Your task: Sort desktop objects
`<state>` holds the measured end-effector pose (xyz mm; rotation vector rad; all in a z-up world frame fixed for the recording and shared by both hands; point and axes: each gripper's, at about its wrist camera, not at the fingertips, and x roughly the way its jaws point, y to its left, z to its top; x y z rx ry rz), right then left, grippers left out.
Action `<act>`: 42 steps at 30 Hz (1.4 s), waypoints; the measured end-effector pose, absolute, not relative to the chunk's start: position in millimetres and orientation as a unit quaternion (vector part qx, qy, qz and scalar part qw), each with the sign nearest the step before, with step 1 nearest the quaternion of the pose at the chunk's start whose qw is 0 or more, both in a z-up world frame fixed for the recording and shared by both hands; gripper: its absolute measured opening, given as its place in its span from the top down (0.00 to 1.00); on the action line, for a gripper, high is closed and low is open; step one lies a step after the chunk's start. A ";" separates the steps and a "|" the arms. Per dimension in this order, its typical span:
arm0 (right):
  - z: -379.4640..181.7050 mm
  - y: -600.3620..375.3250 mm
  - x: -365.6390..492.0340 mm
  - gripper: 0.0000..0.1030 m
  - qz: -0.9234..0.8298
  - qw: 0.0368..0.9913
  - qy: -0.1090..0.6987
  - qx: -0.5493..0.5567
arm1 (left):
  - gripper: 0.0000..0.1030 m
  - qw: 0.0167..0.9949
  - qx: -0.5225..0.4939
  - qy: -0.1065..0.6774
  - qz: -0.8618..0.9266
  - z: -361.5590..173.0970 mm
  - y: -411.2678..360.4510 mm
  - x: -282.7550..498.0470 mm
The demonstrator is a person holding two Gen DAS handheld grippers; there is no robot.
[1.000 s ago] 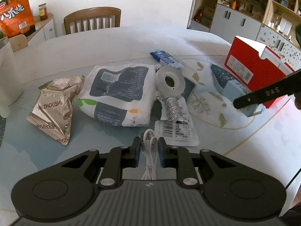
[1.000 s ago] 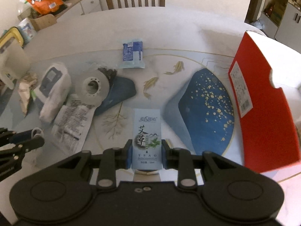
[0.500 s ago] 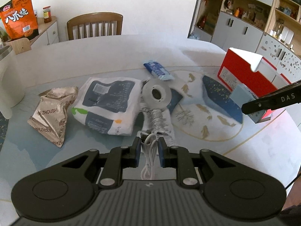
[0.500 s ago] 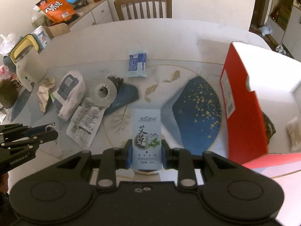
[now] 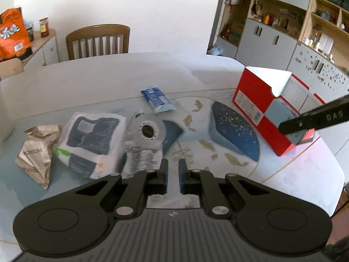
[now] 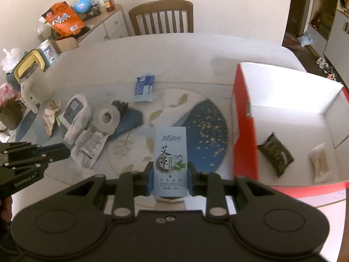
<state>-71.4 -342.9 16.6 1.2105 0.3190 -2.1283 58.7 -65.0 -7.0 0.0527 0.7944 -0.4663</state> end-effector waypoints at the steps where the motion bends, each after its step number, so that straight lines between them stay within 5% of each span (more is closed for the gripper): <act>1: 18.5 -338.4 -73.5 0.73 -0.815 0.329 0.120 0.462 | 0.92 0.896 0.029 0.383 -0.223 -7.3 -67.6 59.4; 13: 17.9 -306.9 -85.4 0.73 -0.818 0.309 0.110 0.472 | 0.86 0.875 0.071 0.405 -0.257 -28.8 -79.7 63.0; 16: 16.7 -306.2 -86.0 0.73 -0.819 0.303 0.108 0.475 | 0.56 0.870 0.080 0.405 -0.268 -33.0 -77.6 62.6; 17: 16.3 -306.6 -85.8 0.73 -0.820 0.300 0.107 0.476 | 0.39 0.869 0.080 0.405 -0.272 -33.7 -75.9 62.7; 18: 15.7 -307.2 -85.6 0.73 -0.820 0.297 0.106 0.477 | 0.36 0.869 0.080 0.403 -0.275 -33.5 -73.7 62.1; 42: 8.0 -336.9 -56.8 0.73 -0.831 0.234 0.094 0.497 | 0.35 0.809 0.159 0.405 -0.394 -73.7 -58.7 69.5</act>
